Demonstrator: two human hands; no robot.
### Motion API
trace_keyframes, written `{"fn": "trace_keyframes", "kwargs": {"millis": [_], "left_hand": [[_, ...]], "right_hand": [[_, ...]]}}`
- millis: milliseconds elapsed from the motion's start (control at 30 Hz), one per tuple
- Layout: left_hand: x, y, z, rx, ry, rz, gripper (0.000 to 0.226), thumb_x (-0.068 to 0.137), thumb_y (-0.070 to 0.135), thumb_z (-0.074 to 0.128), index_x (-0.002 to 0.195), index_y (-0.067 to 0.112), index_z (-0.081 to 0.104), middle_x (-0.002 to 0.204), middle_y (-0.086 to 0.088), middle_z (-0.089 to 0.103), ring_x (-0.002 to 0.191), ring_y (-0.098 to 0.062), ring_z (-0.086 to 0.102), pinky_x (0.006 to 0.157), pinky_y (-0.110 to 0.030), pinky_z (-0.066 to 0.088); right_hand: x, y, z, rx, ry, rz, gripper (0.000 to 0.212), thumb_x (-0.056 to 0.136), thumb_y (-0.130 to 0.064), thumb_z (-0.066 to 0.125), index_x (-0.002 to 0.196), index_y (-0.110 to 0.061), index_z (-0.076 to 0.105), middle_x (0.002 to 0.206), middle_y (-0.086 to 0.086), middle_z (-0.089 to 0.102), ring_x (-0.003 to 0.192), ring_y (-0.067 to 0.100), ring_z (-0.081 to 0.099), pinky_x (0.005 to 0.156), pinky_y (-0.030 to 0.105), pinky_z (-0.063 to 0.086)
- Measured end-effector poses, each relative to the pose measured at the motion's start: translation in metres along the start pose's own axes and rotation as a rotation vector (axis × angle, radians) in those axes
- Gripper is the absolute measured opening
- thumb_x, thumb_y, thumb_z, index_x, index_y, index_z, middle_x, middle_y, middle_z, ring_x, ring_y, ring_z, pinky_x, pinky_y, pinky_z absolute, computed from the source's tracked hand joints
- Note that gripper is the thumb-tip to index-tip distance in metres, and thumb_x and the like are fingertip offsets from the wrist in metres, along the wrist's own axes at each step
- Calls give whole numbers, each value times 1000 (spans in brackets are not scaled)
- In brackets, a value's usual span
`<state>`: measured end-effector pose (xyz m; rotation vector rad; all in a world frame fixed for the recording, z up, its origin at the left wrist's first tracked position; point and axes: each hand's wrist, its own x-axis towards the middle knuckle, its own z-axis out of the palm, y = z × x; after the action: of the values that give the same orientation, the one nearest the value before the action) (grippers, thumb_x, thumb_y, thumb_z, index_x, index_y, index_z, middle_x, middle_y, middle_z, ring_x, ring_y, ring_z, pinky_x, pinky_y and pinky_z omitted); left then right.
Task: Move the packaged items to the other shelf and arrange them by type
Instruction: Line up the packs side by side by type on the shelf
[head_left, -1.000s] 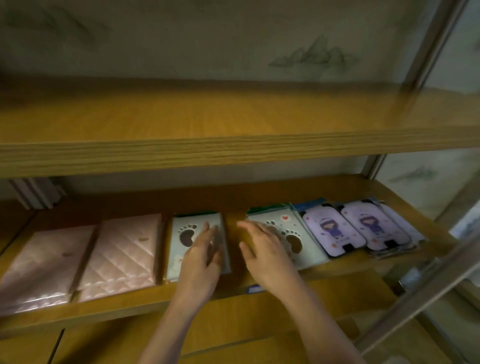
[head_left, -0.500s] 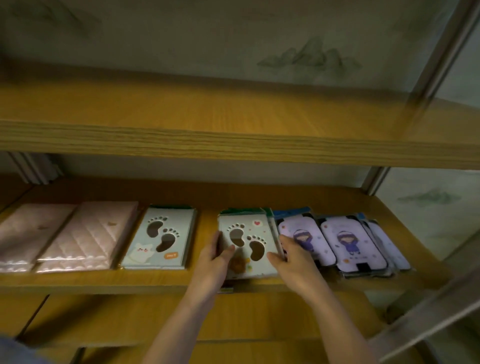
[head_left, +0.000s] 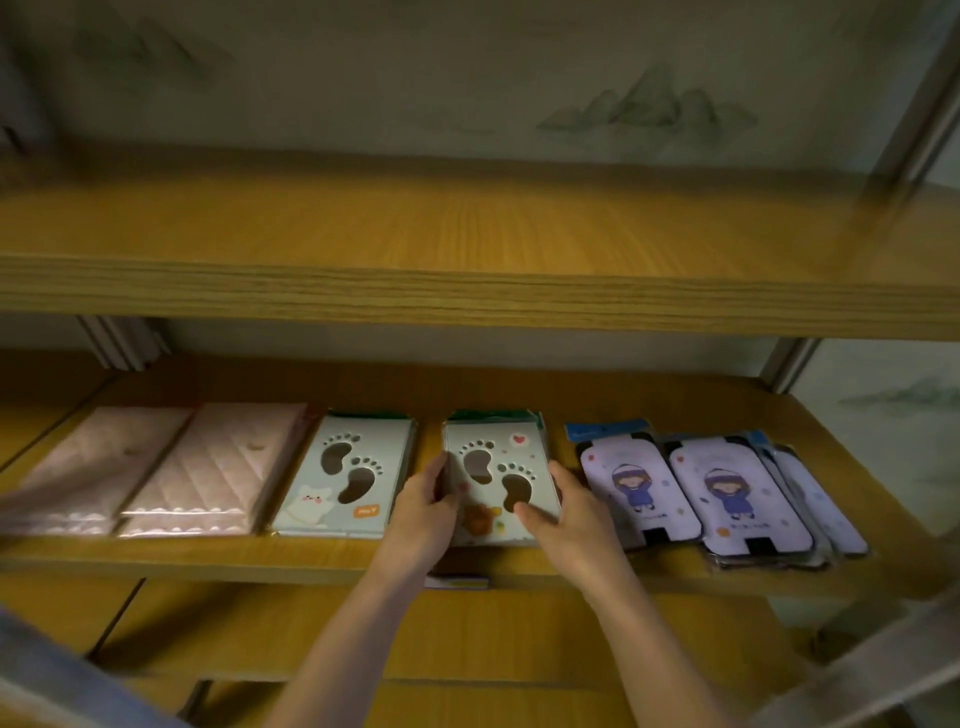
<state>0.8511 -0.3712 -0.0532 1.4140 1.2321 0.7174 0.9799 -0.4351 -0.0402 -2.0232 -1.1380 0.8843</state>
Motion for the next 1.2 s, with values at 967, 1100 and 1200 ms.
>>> {"fn": "trace_keyframes", "kwargs": {"millis": [967,1100,1200], "left_hand": [[4,4,-50,-49,13,186,52,95,10,45,142,22,27,137,11,39,127,-7,35,104,-25,32],[11,-3,-97,-27,69,217,47,93,7,47,138,19,36,129,7,48,125,-12,41,97,-26,35],[17,-19,-125,44,92,174,48,92,6,49,138,14,37,127,5,48,123,-14,43,97,-29,37]], "right_hand": [[-5,-38,53,177,153,-42,70,89,-29,61,147,-25,23,148,-4,35,137,14,32,113,35,31],[-4,-60,85,162,68,-95,67,89,-32,58,147,-27,24,148,-5,36,135,13,35,112,38,33],[-4,-72,107,62,56,-105,65,91,-36,55,147,-26,24,148,1,34,136,17,34,110,33,32]]}}
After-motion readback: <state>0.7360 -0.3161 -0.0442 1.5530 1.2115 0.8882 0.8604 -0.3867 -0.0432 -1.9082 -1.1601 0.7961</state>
